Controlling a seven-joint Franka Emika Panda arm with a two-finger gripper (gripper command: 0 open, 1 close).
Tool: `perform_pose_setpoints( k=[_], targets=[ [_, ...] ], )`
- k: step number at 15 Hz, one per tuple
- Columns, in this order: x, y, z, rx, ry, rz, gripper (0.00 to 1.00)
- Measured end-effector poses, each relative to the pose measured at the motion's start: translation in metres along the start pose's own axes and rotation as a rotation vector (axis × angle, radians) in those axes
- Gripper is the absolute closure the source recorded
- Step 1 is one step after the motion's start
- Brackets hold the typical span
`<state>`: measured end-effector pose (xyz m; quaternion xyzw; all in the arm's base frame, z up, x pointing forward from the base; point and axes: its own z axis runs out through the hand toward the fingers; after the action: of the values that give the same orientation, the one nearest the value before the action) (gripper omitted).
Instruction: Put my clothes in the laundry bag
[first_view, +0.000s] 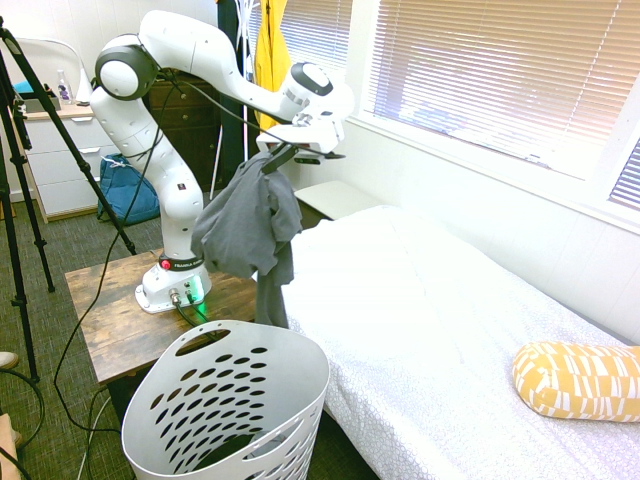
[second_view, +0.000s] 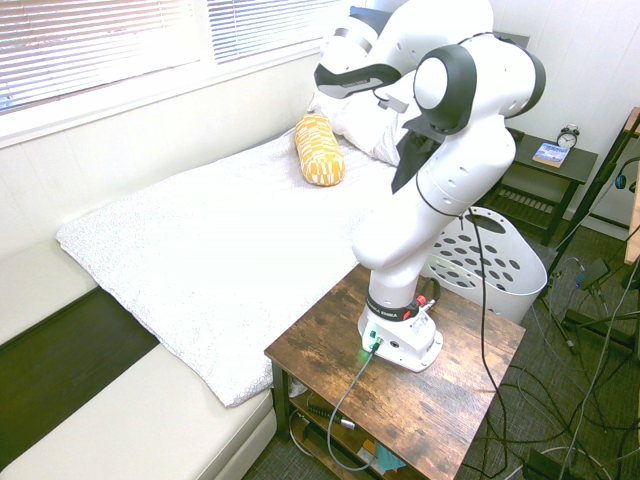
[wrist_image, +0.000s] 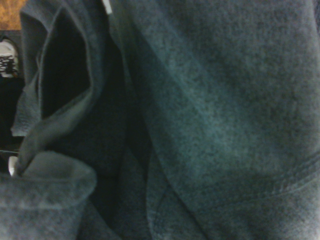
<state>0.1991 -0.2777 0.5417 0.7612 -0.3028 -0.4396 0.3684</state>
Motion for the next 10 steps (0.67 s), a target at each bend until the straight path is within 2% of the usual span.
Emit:
perform_pose_setpoints(
  k=[5,9,10],
  targets=[
    [0.021,-0.022,0.058,0.092,-0.060,0.065,1.00],
    [0.064,-0.043,0.082,0.182,0.004,0.174,1.00],
    [0.075,-0.047,0.088,0.177,0.018,0.183,1.00]
  ],
)
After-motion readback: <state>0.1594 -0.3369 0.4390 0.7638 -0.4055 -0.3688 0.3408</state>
